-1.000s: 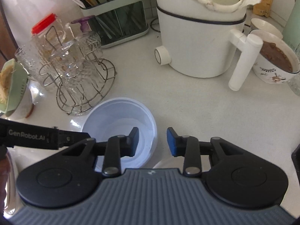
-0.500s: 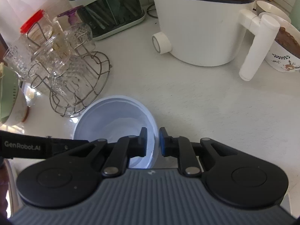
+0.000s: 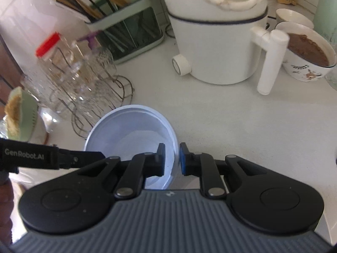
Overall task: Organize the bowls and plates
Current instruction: 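Lift the bowl with both grippers and carry it over the first bowl, then lower the bowl into the first bowl and open both grippers, then move both grippers to the white ceramic bowl, then close both grippers on the rim of the white ceramic bowl, then lift the ceramic bowl with both grippers and carry it over the plastic bowls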
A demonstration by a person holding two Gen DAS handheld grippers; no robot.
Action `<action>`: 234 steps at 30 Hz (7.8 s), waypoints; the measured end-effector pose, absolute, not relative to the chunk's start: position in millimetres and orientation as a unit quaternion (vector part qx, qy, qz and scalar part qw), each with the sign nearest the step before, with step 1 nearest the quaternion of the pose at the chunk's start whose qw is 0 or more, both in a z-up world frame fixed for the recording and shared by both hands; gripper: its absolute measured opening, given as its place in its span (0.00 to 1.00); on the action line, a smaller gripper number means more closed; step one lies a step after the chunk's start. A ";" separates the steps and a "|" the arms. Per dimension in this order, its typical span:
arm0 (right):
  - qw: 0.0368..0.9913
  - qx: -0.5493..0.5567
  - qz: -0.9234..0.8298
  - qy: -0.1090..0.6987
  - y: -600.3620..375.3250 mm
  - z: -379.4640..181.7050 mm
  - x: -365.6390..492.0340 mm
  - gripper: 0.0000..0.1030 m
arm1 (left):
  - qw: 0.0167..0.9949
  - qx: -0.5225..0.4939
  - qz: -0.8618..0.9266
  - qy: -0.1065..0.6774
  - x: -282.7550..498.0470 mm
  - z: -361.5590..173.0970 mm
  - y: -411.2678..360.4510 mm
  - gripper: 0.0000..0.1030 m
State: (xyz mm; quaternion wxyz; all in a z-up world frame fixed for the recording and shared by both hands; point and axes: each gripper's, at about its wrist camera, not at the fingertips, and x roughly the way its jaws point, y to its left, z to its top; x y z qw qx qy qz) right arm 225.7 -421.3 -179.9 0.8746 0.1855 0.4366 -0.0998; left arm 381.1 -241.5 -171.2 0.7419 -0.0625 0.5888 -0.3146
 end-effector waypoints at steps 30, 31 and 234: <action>0.896 0.234 -0.102 0.364 -368.6 -104.7 138.8 0.16 | 0.759 -0.048 -0.350 0.547 293.7 -89.5 -176.1 0.21; 0.897 0.232 -0.102 0.362 -365.1 -103.3 136.2 0.16 | 0.760 -0.048 -0.351 0.546 290.8 -88.8 -172.6 0.21; 0.870 0.289 -0.182 0.355 -451.4 -156.8 85.3 0.12 | 0.735 0.034 -0.374 0.565 282.0 -147.6 -322.0 0.19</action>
